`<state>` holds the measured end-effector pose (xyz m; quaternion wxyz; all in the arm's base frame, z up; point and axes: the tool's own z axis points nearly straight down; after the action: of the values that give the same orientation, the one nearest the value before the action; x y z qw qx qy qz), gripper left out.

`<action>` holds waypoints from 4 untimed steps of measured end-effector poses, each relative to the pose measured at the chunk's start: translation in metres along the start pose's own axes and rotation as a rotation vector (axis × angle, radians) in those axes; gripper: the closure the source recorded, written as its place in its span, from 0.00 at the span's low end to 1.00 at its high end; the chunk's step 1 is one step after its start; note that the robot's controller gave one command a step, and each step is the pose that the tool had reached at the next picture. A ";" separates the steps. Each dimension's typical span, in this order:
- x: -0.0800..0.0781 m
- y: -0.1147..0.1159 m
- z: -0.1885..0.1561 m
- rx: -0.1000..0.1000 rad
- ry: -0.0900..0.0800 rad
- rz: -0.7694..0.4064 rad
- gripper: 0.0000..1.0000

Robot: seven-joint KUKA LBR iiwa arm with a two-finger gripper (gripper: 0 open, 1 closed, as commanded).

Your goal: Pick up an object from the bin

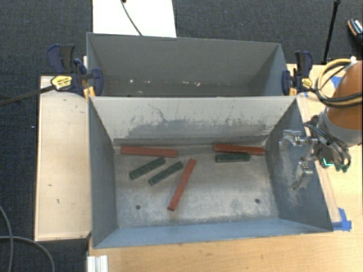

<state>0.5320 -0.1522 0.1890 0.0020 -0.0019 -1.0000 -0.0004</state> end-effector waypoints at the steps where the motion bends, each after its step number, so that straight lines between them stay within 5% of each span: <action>1: -0.059 0.087 0.097 -0.005 -0.002 0.037 0.00; 2: -0.046 0.074 0.119 -0.001 -0.004 0.156 0.00; 3: -0.058 0.135 0.118 -0.003 -0.010 0.117 0.00; 4: -0.044 0.211 0.090 -0.004 -0.009 0.136 0.00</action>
Offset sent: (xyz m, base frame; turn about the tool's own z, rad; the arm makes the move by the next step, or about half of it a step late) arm 0.0590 0.0812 -0.0937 0.0434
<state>0.5765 0.0587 0.0986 -0.0027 -0.0696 -0.9976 -0.0024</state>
